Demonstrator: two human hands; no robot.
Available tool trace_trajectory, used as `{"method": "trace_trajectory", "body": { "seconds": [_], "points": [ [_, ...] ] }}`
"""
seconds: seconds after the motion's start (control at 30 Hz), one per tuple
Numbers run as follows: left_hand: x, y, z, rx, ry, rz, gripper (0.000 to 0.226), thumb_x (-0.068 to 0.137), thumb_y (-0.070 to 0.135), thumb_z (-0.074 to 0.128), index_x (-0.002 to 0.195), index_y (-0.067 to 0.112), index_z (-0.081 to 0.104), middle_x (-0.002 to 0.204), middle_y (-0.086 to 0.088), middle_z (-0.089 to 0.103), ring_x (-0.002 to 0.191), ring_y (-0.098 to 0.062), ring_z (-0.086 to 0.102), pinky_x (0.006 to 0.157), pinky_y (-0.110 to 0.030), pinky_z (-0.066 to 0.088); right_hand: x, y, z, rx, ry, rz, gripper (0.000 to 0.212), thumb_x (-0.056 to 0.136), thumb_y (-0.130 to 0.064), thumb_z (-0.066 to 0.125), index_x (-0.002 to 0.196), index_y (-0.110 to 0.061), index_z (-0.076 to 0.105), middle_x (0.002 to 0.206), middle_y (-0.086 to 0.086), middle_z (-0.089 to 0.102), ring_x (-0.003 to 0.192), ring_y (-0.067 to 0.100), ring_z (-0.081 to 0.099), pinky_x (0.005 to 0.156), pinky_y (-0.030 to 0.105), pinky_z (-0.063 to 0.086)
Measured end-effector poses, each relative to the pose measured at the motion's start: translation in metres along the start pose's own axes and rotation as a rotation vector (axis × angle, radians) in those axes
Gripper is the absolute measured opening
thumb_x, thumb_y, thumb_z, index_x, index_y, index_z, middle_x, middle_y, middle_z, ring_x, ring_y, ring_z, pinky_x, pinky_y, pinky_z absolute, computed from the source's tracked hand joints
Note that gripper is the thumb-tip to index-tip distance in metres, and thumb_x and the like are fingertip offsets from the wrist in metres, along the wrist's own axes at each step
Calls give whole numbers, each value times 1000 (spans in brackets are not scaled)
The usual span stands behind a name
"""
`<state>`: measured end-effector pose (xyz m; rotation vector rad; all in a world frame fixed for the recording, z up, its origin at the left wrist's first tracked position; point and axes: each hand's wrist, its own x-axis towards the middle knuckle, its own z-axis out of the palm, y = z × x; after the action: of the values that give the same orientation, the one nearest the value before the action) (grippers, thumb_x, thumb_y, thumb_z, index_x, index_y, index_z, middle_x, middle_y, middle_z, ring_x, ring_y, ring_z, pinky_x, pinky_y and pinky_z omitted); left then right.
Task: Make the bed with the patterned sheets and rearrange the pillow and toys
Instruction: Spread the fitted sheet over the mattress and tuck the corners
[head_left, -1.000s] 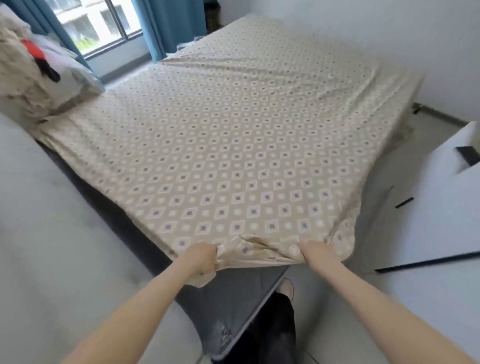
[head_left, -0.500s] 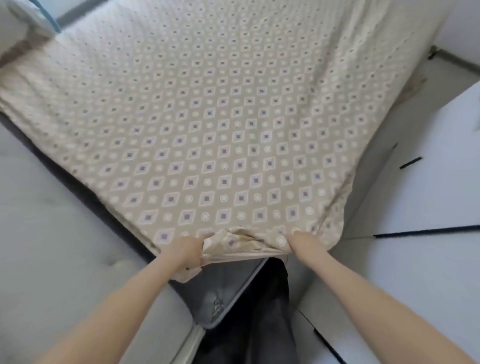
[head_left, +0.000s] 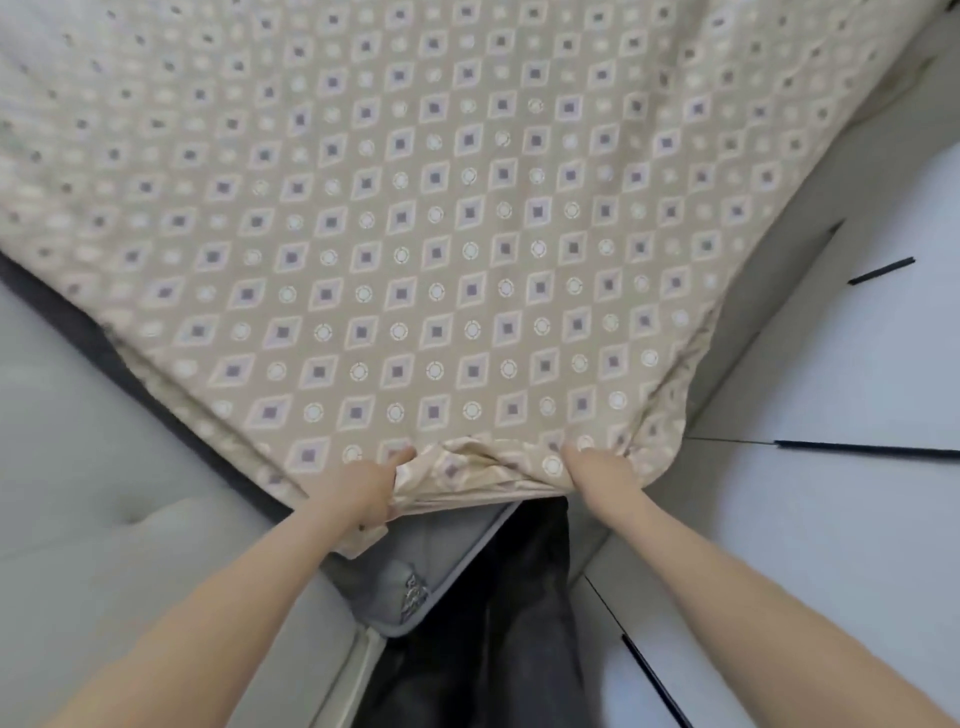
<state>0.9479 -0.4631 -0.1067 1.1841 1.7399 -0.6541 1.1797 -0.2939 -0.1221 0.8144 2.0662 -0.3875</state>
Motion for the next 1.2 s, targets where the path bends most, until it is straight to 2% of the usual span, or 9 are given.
{"method": "trace_trajectory", "body": {
  "seconds": [0.2,0.37,0.53,0.67,0.73,0.8,0.93,1.1,1.2],
  "points": [
    [21,0,13,-1,4,-42,85,92,31,54,151,31,-7,59,3,42,58,-18,46,55,-27,37,26,-3,15,-42,-39,-9,64,88,0,49,144,-11,21,115,10,60,103,29,60,72,31,41],
    [27,0,15,13,-5,-50,90,89,18,54,150,31,-10,65,-2,53,56,-16,46,43,-25,27,40,-3,23,-22,-30,-12,68,89,0,50,146,-10,15,117,11,58,103,29,60,85,36,46],
    [29,5,28,3,-1,0,88,87,13,52,149,39,-5,88,-2,65,75,-18,63,54,-27,42,32,-5,42,67,-209,-76,66,83,5,49,141,-11,21,141,16,36,129,33,39,99,39,39],
    [25,15,42,91,-94,59,62,89,13,50,145,26,27,118,-6,61,104,-27,60,71,-31,48,26,-10,57,11,-350,-146,66,88,-1,44,148,-13,20,154,4,20,142,26,20,107,44,37],
    [19,18,46,67,-115,98,77,87,10,50,150,33,11,122,-5,59,105,-28,60,67,-31,45,23,-14,54,-57,-321,-139,64,90,-3,42,149,-15,21,156,4,16,144,26,13,107,45,34],
    [12,21,48,94,-89,129,82,88,9,48,149,40,3,121,-5,58,107,-27,58,70,-32,42,18,-18,45,-102,-247,-103,60,90,-2,42,146,-13,25,151,9,25,140,28,21,103,44,34],
    [-4,25,37,94,10,47,60,90,9,48,144,23,28,126,-5,52,114,-26,55,87,-33,44,6,-22,16,-87,-129,-100,43,87,-4,48,129,-16,48,131,8,50,123,28,43,96,38,39],
    [-36,17,8,-50,146,-3,34,79,16,63,108,21,47,115,1,58,105,-20,58,74,-27,39,-12,-31,-37,-48,-87,-105,45,89,-5,45,131,-17,47,129,6,54,118,27,50,87,33,40],
    [-48,8,-5,-197,197,-46,32,82,14,59,113,16,54,114,0,62,106,-20,58,81,-27,43,-18,-45,-73,-32,-79,-123,49,91,-3,40,136,-21,45,135,3,51,122,24,49,86,31,41]
  ]
}}
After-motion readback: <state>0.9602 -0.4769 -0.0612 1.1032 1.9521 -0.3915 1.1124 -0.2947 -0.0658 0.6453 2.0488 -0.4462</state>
